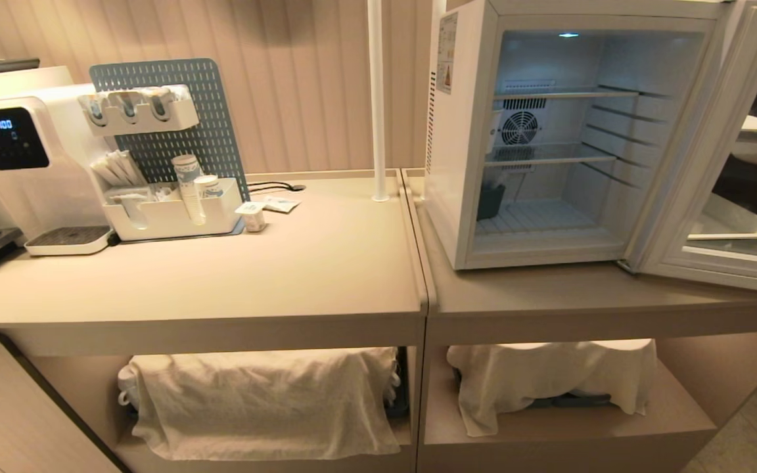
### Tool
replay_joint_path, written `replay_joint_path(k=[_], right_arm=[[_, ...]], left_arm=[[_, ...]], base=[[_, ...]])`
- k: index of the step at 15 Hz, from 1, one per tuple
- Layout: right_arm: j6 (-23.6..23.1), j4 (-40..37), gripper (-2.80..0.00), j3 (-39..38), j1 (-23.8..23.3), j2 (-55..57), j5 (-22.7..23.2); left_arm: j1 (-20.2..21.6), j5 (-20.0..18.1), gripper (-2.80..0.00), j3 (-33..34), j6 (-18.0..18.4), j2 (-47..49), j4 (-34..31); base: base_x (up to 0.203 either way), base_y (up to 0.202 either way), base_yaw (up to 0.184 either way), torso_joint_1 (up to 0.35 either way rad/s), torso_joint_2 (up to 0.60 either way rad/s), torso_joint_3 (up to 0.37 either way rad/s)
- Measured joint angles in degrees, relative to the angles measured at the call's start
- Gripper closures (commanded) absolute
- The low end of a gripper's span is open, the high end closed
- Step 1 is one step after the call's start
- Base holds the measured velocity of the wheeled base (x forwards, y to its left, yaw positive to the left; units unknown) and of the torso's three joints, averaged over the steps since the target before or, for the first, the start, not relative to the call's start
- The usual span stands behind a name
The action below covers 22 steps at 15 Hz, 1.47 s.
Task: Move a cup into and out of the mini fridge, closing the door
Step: Put the paper cup in the freezer
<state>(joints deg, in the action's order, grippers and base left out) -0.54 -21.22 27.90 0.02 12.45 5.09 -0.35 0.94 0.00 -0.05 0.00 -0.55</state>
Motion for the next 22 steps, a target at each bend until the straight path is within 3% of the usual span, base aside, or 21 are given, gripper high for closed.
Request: replay_joint_path(k=[6,10,15,22], right_arm=[[8.94,-19.34,0.00,38.59,0.50,32.11,3.20],[14.92,-23.63,0.00,50.89,1.75,52.25,8.66],[3.59,-12.22,0.00,49.72,2.21,72.04,11.75],[3.15,9.35,0.00,52.36,1.45,92.62,12.10]], left_arm=[[0.00,0.00,0.00,0.00,-0.04,0.00,0.02],[0.00,0.00,0.00,0.00,-0.04,0.00,0.03],[0.00,0.00,0.00,0.00,-0.02,0.00,0.02],[0.00,-0.01,0.00,0.00,-0.03,0.00,0.03]], base=[[0.000,0.000,0.000,0.000,0.00,0.000],[0.000,0.000,0.000,0.000,0.00,0.000],[0.000,0.000,0.000,0.000,0.00,0.000],[0.000,0.000,0.000,0.000,0.00,0.000]])
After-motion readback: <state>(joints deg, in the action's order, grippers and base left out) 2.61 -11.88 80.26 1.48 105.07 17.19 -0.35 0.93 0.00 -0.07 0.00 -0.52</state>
